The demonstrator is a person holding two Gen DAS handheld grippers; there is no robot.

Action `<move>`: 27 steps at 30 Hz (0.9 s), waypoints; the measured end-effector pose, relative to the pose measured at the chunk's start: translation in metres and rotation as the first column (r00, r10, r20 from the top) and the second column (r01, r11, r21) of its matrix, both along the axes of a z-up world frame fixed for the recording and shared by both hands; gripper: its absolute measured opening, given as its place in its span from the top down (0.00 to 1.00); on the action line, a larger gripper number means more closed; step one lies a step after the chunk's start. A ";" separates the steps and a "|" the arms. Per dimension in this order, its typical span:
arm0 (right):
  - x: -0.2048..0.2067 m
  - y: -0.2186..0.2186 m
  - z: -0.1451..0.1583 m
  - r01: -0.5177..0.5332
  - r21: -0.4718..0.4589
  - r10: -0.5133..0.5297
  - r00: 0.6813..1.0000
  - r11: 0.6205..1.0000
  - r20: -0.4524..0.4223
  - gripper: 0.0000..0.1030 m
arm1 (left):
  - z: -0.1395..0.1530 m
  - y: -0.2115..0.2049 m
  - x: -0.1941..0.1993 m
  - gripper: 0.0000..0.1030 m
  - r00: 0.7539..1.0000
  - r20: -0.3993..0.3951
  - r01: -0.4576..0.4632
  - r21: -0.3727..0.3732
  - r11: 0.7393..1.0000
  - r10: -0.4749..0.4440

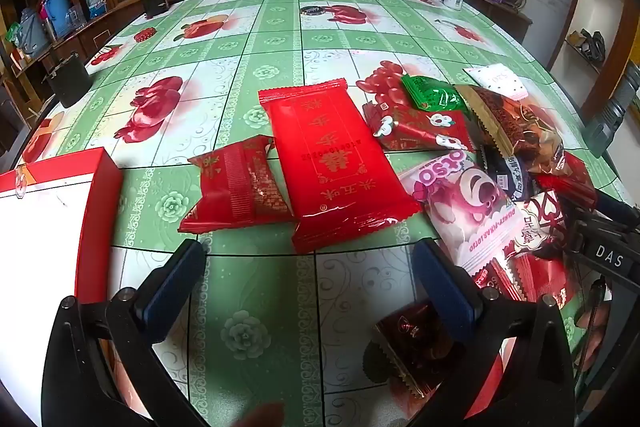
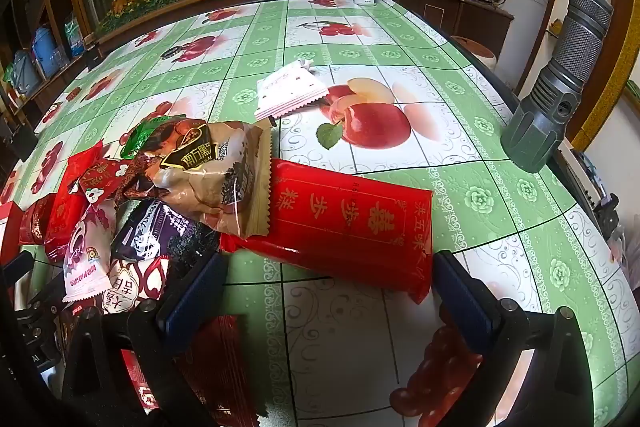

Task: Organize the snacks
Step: 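Move both tools over the pile of snack packets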

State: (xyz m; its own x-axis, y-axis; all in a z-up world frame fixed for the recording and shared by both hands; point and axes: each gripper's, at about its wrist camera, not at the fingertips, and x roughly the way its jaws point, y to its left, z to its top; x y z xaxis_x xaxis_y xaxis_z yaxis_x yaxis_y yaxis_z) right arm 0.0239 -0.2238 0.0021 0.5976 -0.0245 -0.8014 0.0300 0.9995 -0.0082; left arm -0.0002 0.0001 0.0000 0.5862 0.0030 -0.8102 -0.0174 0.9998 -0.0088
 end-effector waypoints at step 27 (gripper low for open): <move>-0.052 0.017 0.042 -0.113 0.173 0.078 0.977 0.978 0.197 0.00 | 0.082 0.015 -0.100 0.00 0.955 0.293 -0.057 0.043 0.997 0.042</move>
